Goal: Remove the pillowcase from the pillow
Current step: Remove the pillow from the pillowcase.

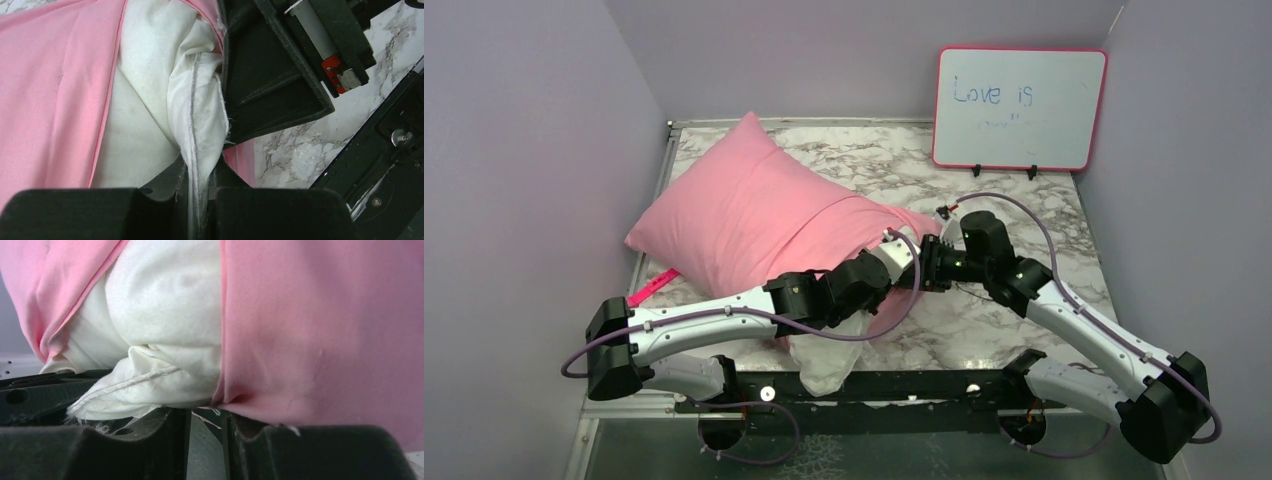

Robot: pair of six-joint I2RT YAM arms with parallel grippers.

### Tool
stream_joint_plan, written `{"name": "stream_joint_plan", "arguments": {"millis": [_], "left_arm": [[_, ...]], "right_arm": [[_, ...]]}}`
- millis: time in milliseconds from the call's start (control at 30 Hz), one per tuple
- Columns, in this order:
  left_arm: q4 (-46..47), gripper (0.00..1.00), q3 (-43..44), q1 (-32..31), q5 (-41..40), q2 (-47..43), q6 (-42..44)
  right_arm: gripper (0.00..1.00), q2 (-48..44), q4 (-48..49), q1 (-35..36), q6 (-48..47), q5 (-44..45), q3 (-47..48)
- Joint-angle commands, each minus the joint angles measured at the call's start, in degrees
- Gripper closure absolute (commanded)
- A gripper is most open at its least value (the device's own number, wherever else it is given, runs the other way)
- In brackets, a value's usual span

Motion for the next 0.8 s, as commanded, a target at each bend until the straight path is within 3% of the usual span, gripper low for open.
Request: {"name": "stream_joint_plan", "arguments": {"millis": [0, 167, 267, 367, 567, 767], "left_arm": [[8.4, 1.0, 4.0, -0.3, -1.9, -1.4, -3.3], [7.1, 1.0, 2.4, -0.2, -6.3, -3.5, -3.7], [6.0, 1.0, 1.7, -0.2, -5.9, -5.3, -3.6], [4.8, 1.0, 0.0, -0.2, -4.0, -7.5, -3.3], [0.6, 1.0, -2.7, -0.2, 4.7, -11.6, -1.9], [-7.9, 1.0, -0.8, -0.2, 7.8, -11.1, -0.2]], "right_arm": [[0.71, 0.4, 0.4, 0.3, 0.9, 8.9, -1.0], [0.85, -1.2, -6.1, 0.4, -2.3, 19.3, -1.3], [0.97, 0.7, -12.5, 0.3, -5.7, 34.8, 1.7], [0.99, 4.2, -15.5, -0.2, -7.9, 43.7, 7.4], [0.99, 8.6, -13.9, -4.8, -11.0, 45.9, 16.3], [0.99, 8.2, -12.4, -6.3, -10.8, 45.4, 19.8]]}}
